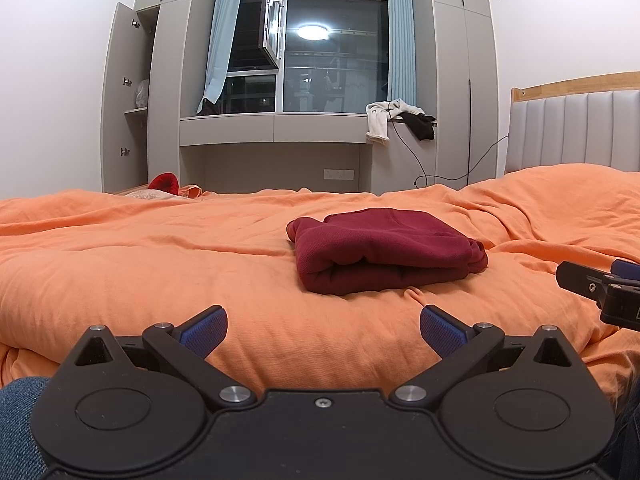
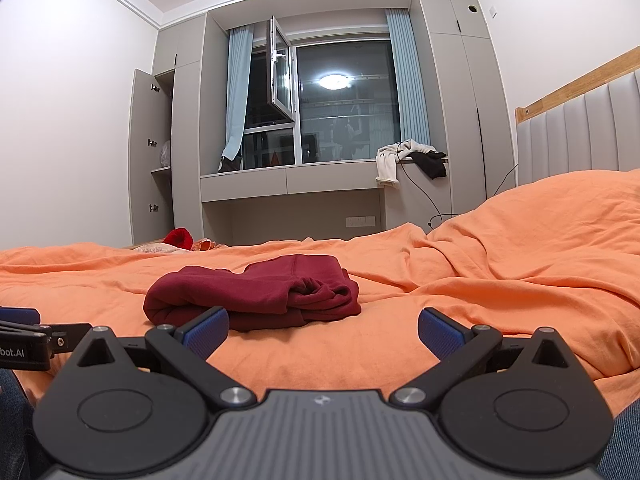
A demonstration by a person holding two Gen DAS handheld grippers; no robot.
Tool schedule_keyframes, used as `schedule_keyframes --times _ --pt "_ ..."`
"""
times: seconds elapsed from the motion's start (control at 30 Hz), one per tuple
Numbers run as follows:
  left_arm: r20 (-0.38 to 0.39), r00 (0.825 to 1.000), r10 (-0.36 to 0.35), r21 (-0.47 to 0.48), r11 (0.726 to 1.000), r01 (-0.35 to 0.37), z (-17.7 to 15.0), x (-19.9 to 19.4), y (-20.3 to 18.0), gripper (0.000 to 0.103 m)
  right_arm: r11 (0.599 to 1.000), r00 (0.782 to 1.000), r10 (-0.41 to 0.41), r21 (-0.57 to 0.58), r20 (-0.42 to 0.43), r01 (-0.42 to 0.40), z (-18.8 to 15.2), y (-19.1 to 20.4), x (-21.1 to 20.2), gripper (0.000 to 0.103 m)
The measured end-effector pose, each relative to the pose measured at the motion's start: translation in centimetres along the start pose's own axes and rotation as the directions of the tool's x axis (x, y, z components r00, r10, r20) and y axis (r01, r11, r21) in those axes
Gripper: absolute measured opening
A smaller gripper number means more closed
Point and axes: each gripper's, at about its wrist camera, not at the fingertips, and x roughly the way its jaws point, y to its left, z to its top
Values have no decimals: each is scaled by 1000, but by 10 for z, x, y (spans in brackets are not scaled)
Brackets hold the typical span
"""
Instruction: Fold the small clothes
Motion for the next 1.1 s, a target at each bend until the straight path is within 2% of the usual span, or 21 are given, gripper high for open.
schedule_keyframes --times 0.57,0.73,1.1 --pt "-3 1000 -1 3 1000 1 -1 1 2 102 1000 1000 0 0 -1 0 1 1 0 103" --pt "-1 1000 -23 -8 1000 23 -1 -1 4 102 1000 1000 0 0 -1 0 1 1 -1 103" --pt "26 1000 7 -10 1000 -6 3 -8 6 102 1000 1000 0 0 -2 0 1 1 -1 103"
